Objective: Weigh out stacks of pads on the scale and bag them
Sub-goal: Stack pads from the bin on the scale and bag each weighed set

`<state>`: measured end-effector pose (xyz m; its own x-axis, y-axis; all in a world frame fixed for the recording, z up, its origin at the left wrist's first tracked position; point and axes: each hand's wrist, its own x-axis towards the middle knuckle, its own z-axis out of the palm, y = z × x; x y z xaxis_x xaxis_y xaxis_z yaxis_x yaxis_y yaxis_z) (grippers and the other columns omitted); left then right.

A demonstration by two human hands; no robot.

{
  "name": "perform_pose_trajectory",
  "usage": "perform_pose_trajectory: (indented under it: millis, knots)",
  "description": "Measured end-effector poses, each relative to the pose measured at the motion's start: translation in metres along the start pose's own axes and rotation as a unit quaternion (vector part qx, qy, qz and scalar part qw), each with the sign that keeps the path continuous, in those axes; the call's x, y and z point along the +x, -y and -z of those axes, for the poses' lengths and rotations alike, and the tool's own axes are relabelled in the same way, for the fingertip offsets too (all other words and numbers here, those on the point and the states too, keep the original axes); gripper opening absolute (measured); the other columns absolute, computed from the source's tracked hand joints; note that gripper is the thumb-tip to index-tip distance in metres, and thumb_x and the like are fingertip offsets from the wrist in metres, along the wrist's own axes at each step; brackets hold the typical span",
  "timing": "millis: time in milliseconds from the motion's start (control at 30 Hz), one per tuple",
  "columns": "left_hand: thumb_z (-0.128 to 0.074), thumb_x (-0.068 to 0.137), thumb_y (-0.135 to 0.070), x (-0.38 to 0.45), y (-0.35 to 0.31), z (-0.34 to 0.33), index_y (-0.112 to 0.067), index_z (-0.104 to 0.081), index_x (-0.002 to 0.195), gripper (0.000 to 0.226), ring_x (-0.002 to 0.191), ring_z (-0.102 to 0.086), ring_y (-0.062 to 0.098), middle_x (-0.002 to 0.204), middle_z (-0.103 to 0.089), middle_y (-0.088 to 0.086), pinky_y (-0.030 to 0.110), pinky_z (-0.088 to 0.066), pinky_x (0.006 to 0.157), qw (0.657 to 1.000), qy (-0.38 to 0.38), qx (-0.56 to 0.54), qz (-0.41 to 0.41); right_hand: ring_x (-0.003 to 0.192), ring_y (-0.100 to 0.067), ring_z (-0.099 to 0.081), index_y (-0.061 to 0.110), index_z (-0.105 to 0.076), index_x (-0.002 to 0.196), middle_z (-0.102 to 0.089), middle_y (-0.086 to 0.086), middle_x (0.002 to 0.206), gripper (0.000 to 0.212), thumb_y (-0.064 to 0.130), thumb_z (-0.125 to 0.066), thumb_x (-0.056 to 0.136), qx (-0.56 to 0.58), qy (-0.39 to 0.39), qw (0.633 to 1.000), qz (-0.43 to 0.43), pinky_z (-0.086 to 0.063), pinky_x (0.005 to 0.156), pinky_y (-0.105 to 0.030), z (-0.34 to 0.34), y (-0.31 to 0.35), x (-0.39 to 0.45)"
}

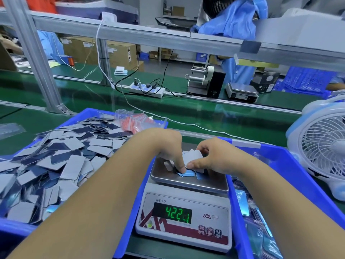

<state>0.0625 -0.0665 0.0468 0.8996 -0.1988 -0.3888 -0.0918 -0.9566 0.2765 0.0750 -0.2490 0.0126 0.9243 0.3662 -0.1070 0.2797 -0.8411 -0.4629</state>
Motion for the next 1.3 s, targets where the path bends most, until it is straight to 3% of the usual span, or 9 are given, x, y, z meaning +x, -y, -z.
perform_pose_trajectory:
  millis: [100,233,367,533,633,767,967,1100,1300]
  knots:
    - [-0.086,0.068,-0.053,-0.002,-0.001,0.000,-0.015,-0.068,0.091,0.048,0.076,-0.059,0.021,0.084,-0.068,-0.002,0.031,-0.043,0.066,1.000,0.006,0.006,0.006,0.079,-0.014,-0.062,0.024,-0.066,0.085,-0.069,0.006,0.085,0.048,0.062,-0.083,0.061,0.010,-0.002,1.000,-0.017,-0.046,0.064,-0.030,-0.002,0.001,-0.002]
    - [-0.083,0.072,-0.050,-0.005,-0.003,-0.002,-0.015,-0.065,0.101,0.049,0.088,-0.064,0.023,0.092,-0.066,-0.002,0.033,-0.046,0.070,1.000,0.004,0.014,-0.006,0.085,-0.016,-0.064,0.024,-0.067,0.088,-0.070,0.006,0.089,0.048,0.059,-0.085,0.060,0.035,-0.014,0.999,-0.024,-0.052,0.074,-0.034,-0.003,0.002,-0.006]
    - [-0.081,0.076,-0.042,-0.010,-0.006,-0.004,-0.014,-0.064,0.105,0.044,0.095,-0.065,0.024,0.099,-0.067,0.002,0.032,-0.046,0.069,1.000,-0.007,0.013,-0.028,0.077,-0.009,-0.063,0.026,-0.070,0.089,-0.071,0.011,0.082,0.043,0.053,-0.087,0.060,0.081,-0.025,0.996,-0.019,-0.049,0.067,-0.028,-0.003,0.002,-0.008]
    - [-0.081,0.076,-0.034,-0.012,-0.009,-0.007,-0.020,-0.055,0.105,0.041,0.082,-0.056,0.016,0.093,-0.057,-0.006,0.029,-0.045,0.063,0.998,-0.037,0.007,-0.057,0.065,-0.010,-0.055,0.022,-0.074,0.085,-0.072,0.002,0.080,0.043,0.052,-0.089,0.058,0.125,-0.013,0.992,-0.018,-0.043,0.063,-0.029,-0.002,-0.002,-0.007]
    - [-0.081,0.076,-0.029,-0.012,-0.007,-0.010,-0.027,-0.050,0.104,0.042,0.079,-0.052,0.012,0.089,-0.052,-0.012,0.027,-0.040,0.060,0.995,-0.056,-0.036,-0.068,0.065,-0.008,-0.057,0.022,-0.074,0.084,-0.073,0.004,0.078,0.042,0.048,-0.091,0.056,0.160,-0.014,0.987,-0.025,-0.045,0.065,-0.028,-0.002,-0.003,-0.008]
    - [-0.077,0.077,-0.015,-0.009,-0.003,-0.018,-0.026,-0.051,0.111,0.044,0.083,-0.060,0.017,0.095,-0.059,-0.004,0.036,-0.053,0.074,0.985,-0.083,-0.125,-0.082,0.066,-0.007,-0.059,0.022,-0.073,0.081,-0.074,0.006,0.077,0.035,0.042,-0.091,0.058,0.213,-0.031,0.976,-0.028,-0.045,0.064,-0.025,-0.001,-0.005,-0.008]
    - [-0.072,0.081,-0.010,-0.005,0.002,-0.023,-0.033,-0.053,0.115,0.046,0.076,-0.061,0.016,0.096,-0.062,-0.004,0.034,-0.056,0.071,0.949,-0.152,-0.227,-0.156,0.043,-0.005,-0.049,0.027,-0.070,0.073,-0.064,0.008,0.058,0.025,0.031,-0.092,0.063,0.254,-0.097,0.962,0.015,-0.039,0.042,-0.020,0.002,0.002,-0.009]
    - [-0.074,0.084,-0.014,-0.003,0.008,-0.023,-0.035,-0.055,0.108,0.038,0.074,-0.057,0.010,0.097,-0.064,-0.007,0.028,-0.052,0.069,0.927,-0.187,-0.268,-0.186,0.039,-0.002,-0.046,0.028,-0.063,0.072,-0.060,0.012,0.056,0.028,0.037,-0.089,0.065,0.175,-0.193,0.964,0.049,-0.037,0.037,-0.019,-0.005,0.005,-0.010]
    - [-0.067,0.083,-0.019,0.002,0.012,-0.047,-0.038,-0.048,0.113,0.040,0.090,-0.062,0.014,0.108,-0.066,-0.008,0.035,-0.054,0.082,0.945,-0.145,-0.240,-0.169,0.064,0.006,-0.054,0.034,-0.062,0.084,-0.062,0.017,0.071,0.024,0.037,-0.081,0.069,0.065,-0.184,0.981,0.023,-0.037,0.054,-0.010,-0.027,0.001,-0.015]
